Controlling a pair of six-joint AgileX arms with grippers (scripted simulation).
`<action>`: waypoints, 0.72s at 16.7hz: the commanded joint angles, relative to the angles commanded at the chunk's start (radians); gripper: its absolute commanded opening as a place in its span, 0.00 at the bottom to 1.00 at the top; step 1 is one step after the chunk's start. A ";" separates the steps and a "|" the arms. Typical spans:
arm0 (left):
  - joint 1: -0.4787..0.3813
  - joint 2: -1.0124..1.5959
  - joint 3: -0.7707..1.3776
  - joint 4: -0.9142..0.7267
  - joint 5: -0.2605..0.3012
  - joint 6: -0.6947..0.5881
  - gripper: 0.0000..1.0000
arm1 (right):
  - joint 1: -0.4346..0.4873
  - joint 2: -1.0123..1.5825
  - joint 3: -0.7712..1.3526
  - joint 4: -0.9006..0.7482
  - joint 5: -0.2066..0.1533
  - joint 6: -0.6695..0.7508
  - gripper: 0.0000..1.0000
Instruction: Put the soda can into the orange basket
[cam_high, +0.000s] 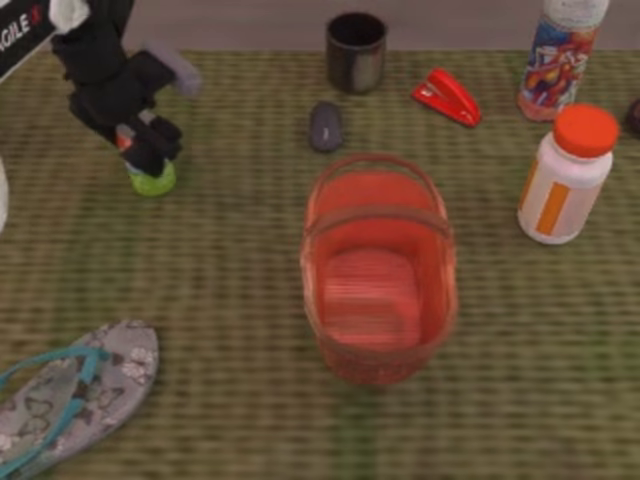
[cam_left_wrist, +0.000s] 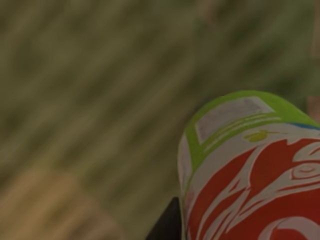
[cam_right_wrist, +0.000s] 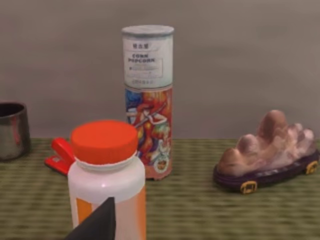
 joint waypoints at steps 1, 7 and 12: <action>-0.004 -0.008 -0.016 0.030 0.021 -0.010 0.00 | 0.000 0.000 0.000 0.000 0.000 0.000 1.00; -0.045 -0.098 -0.212 0.410 0.261 -0.134 0.00 | 0.000 0.000 0.000 0.000 0.000 0.000 1.00; -0.095 -0.220 -0.479 0.928 0.557 -0.298 0.00 | 0.000 0.000 0.000 0.000 0.000 0.000 1.00</action>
